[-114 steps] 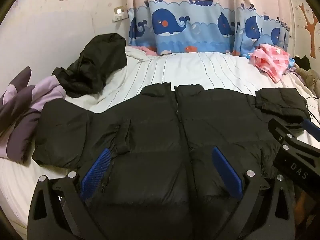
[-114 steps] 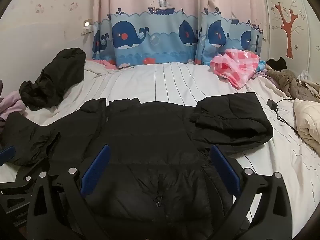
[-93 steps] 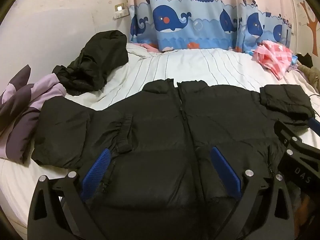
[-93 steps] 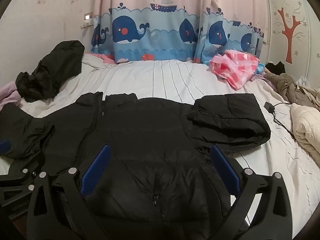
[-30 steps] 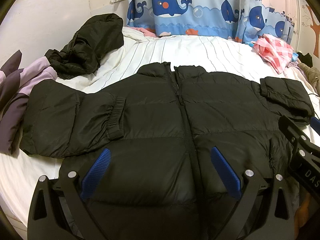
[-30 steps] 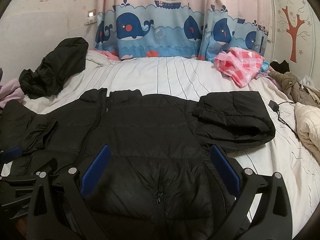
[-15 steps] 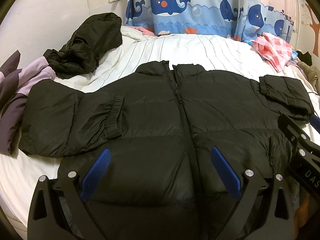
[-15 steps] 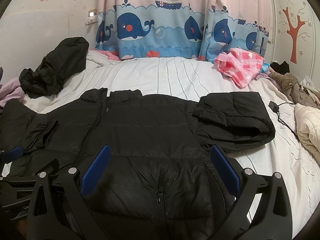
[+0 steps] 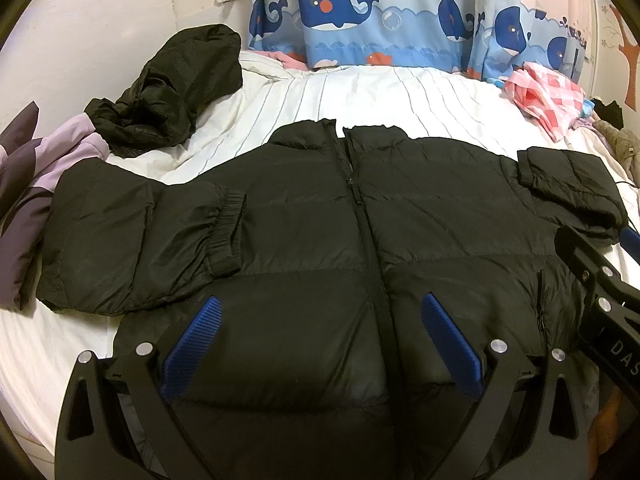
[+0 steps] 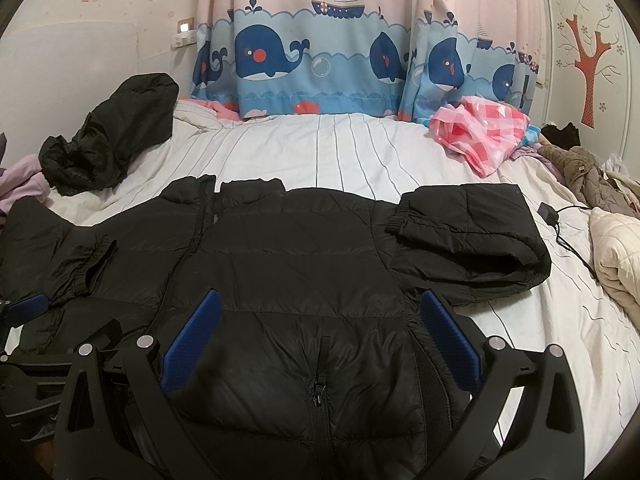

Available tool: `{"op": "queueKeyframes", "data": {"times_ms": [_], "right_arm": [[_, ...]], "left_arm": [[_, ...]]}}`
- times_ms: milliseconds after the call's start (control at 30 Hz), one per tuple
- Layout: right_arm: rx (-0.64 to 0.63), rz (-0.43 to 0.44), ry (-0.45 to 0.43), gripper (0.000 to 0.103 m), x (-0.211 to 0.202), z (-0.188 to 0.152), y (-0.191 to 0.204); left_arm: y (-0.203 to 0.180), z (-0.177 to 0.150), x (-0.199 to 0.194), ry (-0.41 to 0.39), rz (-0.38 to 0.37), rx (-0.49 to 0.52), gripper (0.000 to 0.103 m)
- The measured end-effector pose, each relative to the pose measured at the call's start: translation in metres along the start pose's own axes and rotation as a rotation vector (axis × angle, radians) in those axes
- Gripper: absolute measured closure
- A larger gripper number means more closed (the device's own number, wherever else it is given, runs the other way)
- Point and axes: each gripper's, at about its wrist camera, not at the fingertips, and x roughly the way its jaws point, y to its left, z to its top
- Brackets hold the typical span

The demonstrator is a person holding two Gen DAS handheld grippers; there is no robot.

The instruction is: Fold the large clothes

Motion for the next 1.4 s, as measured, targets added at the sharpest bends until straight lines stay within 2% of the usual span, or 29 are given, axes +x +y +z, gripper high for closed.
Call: {"op": "queueKeyframes", "data": {"times_ms": [167, 333, 400, 467, 567, 667, 833, 900, 1000, 1133, 1167, 1200, 1233, 1267, 1300, 1400], "right_arm": [[-0.023, -0.009, 0.007, 0.007, 0.001, -0.002, 0.005], [-0.133, -0.091, 0.033, 0.007, 0.012, 0.002, 0.001], [-0.161, -0.139, 0.021, 0.007, 0.016, 0.012, -0.023], [-0.118, -0.183, 0.030, 0.007, 0.020, 0.021, -0.056], [-0.062, -0.198, 0.057, 0.007, 0.035, 0.036, -0.112], [-0.182, -0.271, 0.092, 0.007, 0.062, 0.047, -0.133], [-0.434, -0.274, 0.152, 0.007, 0.112, 0.048, -0.118], [-0.470, -0.275, 0.180, 0.007, 0.134, 0.048, -0.113], [-0.486, -0.205, 0.241, 0.007, 0.166, 0.051, -0.105], [-0.572, -0.284, 0.351, 0.007, 0.218, 0.043, -0.108], [-0.550, -0.263, 0.388, 0.012, 0.229, 0.043, -0.117], [-0.523, -0.238, 0.397, 0.035, 0.234, 0.043, -0.123], [-0.467, -0.218, 0.407, 0.048, 0.238, 0.048, -0.139], [-0.426, -0.220, 0.419, 0.073, 0.239, 0.052, -0.150], [-0.376, -0.213, 0.417, 0.090, 0.238, 0.057, -0.162], [-0.224, -0.203, 0.360, 0.096, 0.221, 0.078, -0.204]], "left_arm": [[-0.001, 0.000, 0.000, -0.001, -0.001, -0.002, 0.007], [0.000, 0.000, 0.001, 0.006, -0.004, -0.014, 0.007], [0.001, 0.000, 0.002, 0.015, -0.009, -0.020, 0.007], [0.002, 0.001, 0.000, 0.016, -0.014, -0.018, 0.007], [0.006, 0.003, 0.000, 0.017, -0.017, -0.025, 0.007], [0.009, 0.004, 0.001, 0.028, -0.026, -0.035, 0.007], [0.009, 0.006, 0.004, 0.038, -0.027, -0.037, 0.007], [0.008, 0.006, 0.005, 0.044, -0.030, -0.032, 0.007], [0.004, 0.007, 0.007, 0.050, -0.032, -0.016, 0.007], [0.001, 0.007, 0.007, 0.053, -0.036, -0.005, 0.007], [0.000, 0.007, 0.007, 0.053, -0.039, -0.003, 0.007], [-0.001, 0.007, 0.006, 0.053, -0.040, -0.001, 0.007], [-0.002, 0.007, 0.006, 0.053, -0.042, 0.003, 0.007], [-0.003, 0.006, 0.006, 0.052, -0.043, 0.007, 0.007], [-0.005, 0.006, 0.006, 0.053, -0.043, 0.014, 0.007], [-0.010, 0.004, 0.007, 0.057, -0.044, 0.027, 0.007]]}}
